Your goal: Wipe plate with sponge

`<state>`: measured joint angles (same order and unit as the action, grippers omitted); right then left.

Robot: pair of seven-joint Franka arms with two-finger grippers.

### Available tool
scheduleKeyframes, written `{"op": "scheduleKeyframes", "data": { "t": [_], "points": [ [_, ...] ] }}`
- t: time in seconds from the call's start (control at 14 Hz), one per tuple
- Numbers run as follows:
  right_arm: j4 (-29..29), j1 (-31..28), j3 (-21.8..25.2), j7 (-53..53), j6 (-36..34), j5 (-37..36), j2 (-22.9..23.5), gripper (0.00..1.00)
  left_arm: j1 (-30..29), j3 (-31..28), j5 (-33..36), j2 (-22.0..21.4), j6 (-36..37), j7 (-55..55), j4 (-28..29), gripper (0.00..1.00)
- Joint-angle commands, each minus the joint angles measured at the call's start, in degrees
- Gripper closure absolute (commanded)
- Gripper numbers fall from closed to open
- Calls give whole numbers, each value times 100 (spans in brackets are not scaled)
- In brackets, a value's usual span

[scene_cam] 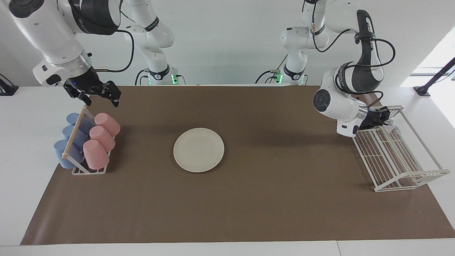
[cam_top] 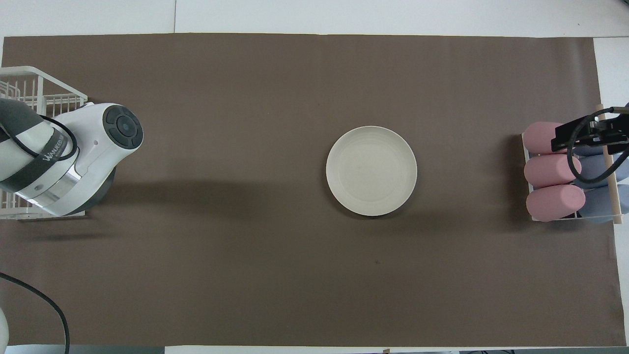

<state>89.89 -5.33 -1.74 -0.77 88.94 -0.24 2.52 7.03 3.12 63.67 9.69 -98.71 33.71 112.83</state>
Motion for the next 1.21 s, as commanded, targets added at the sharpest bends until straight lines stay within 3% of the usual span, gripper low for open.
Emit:
{"op": "scheduleKeyframes", "data": {
  "t": [0.0, 0.21, 0.29, 0.36, 0.64, 1.0, 1.14],
  "points": [
    [-24, -12, -10, 103, -62, -2, -15, 0, -79, 49, 120, -108, -166, 180, 169, 100],
    [-33, -12, -36, 129, -96, -2, -24, 0, -70, 57, -11, -90, -227, 180, 151, 100],
    [-24, -12, -36, 138, -88, -2, -24, 0, -70, 49, -99, -90, -245, 189, 151, 83],
    [-24, -12, -36, 138, -79, -2, -24, 0, -70, 49, -135, -90, -254, 206, 143, 32],
    [-24, 31, -37, 138, -61, -11, -24, 0, -70, 49, -223, -82, -280, 365, 134, 23],
    [-24, 40, -45, 147, -53, -28, -24, 0, -61, 49, -398, -81, -298, 373, 81, 0],
    [-15, 40, -36, 156, -53, -28, -33, 0, -52, 49, -766, -90, -289, 365, -102, 0]
  ]
}}
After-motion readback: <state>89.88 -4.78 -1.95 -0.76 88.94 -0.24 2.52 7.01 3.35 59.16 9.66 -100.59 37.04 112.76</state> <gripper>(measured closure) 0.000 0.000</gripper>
